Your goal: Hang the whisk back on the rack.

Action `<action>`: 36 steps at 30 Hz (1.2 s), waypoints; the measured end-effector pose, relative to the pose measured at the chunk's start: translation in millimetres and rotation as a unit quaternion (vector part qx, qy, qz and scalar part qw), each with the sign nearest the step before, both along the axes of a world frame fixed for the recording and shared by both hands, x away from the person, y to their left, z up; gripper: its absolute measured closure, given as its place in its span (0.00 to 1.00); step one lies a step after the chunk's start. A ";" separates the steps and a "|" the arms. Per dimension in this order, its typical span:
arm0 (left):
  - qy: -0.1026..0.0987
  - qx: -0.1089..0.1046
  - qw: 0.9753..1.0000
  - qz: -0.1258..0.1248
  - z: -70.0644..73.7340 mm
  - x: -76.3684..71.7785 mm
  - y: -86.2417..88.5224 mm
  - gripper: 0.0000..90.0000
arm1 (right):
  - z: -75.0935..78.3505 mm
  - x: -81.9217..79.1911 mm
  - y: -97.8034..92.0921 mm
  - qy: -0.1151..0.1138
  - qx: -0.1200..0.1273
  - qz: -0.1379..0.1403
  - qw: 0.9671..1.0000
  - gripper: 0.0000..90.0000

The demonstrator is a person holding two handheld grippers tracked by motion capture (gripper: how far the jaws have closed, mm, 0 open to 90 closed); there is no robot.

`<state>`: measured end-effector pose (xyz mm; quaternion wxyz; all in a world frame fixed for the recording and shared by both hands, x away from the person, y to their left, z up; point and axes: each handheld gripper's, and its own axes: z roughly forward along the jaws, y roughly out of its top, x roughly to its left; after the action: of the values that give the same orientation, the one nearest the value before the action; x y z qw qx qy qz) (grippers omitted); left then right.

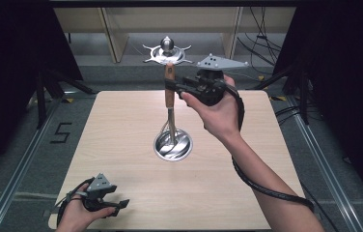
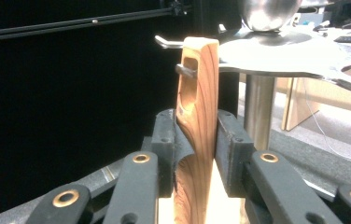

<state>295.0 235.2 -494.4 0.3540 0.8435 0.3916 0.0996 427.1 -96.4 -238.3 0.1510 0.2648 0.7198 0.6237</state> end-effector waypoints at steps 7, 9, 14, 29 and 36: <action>0.000 0.000 1.000 0.000 0.0 -0.1 -0.3 0.30 | -2.9 3.9 3.5 0.006 0.003 -0.008 1.000 0.80; 0.000 0.000 1.000 0.000 0.1 -0.3 -0.4 0.30 | -3.3 4.4 4.2 0.005 0.003 -0.007 1.000 0.80; 0.000 0.000 1.000 0.000 -0.1 -0.2 -0.4 0.30 | -4.9 5.5 5.5 0.002 0.005 -0.004 1.000 0.80; -0.002 0.001 1.000 0.000 0.8 -0.7 0.2 0.30 | -6.4 -1.6 3.5 -0.021 -0.005 -0.013 1.000 0.60; -0.003 0.001 1.000 0.000 0.9 -0.8 -0.1 0.30 | -9.5 -14.4 -7.5 -0.071 -0.040 -0.046 0.996 0.44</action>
<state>294.2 235.1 -493.5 0.3539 0.8438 0.3903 0.1024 412.7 -103.9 -247.8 0.2402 0.2467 0.7185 0.6043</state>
